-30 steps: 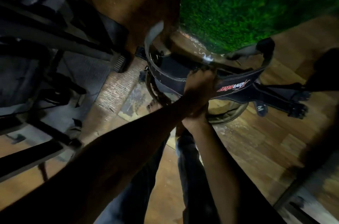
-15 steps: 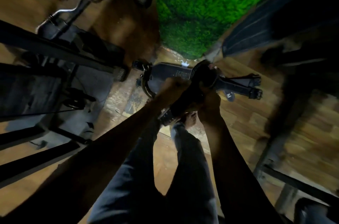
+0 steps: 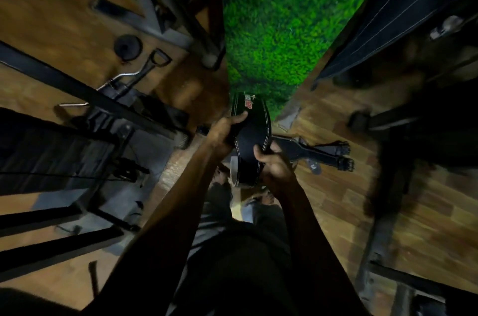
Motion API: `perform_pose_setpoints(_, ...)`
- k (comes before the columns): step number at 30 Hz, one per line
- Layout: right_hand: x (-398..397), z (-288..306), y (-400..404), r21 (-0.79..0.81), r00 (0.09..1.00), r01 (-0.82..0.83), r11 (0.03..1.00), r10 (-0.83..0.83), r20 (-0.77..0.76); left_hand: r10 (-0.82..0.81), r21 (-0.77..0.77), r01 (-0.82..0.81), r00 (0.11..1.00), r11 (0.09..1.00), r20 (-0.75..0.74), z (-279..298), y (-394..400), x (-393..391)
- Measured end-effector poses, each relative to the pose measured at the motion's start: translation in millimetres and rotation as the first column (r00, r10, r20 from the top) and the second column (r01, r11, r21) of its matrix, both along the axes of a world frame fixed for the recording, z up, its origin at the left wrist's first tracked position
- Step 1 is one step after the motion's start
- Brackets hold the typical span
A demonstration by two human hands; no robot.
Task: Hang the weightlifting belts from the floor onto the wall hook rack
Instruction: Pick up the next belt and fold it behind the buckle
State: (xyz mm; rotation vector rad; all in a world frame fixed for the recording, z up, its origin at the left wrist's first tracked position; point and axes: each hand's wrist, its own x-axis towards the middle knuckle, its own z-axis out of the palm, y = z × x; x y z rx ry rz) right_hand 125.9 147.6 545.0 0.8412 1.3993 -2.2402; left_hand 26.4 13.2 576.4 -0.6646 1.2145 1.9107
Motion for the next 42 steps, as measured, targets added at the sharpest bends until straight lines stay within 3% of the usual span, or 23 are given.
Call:
perform_pose_setpoints(4, 3, 23, 11, 0.016, 0.989, -0.149, 0.989, 0.149, 0.006, 0.148, 0.089, -0.149, 0.989, 0.985, 0.027, 19, -26, 10)
perform_pose_setpoints(7, -20, 55, 13, 0.018, 0.967, -0.255, 0.967, 0.255, 0.006, 0.271, 0.206, -0.253, 0.960, 0.945, -0.065, 27, -39, 21)
perform_pose_setpoints(11, -59, 113, 1, 0.011, 0.958, -0.265, 0.964, 0.265, -0.107, 0.368, 0.263, -0.317, 0.914, 0.911, -0.173, 57, -46, 24)
perform_pose_setpoints(15, -93, 151, -10, -0.069, 0.941, -0.262, 0.962, 0.239, -0.240, 0.363, 0.332, -0.254, 0.873, 0.908, -0.326, 71, -50, 21)
perform_pose_setpoints(21, -126, 176, -16, -0.060, 0.855, -0.290, 0.955, 0.231, -0.464, 0.305, 0.357, -0.139, 0.832, 0.924, -0.464, 90, -67, 28)
perform_pose_setpoints(24, -133, 179, -17, -0.012, 0.815, -0.307, 0.952, 0.256, -0.520, 0.339, 0.343, -0.172, 0.787, 0.923, -0.516, 121, -83, 13)
perform_pose_setpoints(26, -134, 176, -17, 0.016, 0.812, -0.305, 0.952, 0.269, -0.519, 0.408, 0.367, -0.222, 0.710, 0.903, -0.575, 157, -90, -1)
perform_pose_setpoints(28, -132, 175, -16, 0.074, 0.824, -0.311, 0.947, 0.308, -0.476, 0.454, 0.350, -0.291, 0.604, 0.891, -0.655, 193, -88, -17)
perform_pose_setpoints(31, -128, 178, -9, 0.243, 0.798, -0.332, 0.911, 0.409, -0.442, 0.398, 0.165, -0.441, 0.514, 0.882, -0.760, 228, -73, -29)
perform_pose_setpoints(37, -145, 234, 2, 0.145, 0.770, -0.304, 0.942, 0.332, -0.545, 0.350, 0.089, -0.465, 0.512, 0.881, -0.785, 209, -53, -32)
perform_pose_setpoints(42, -165, 277, -23, 0.181, 0.708, -0.261, 0.948, 0.315, -0.632, 0.094, -0.062, -0.257, 0.552, 0.964, -0.828, 195, -54, -28)
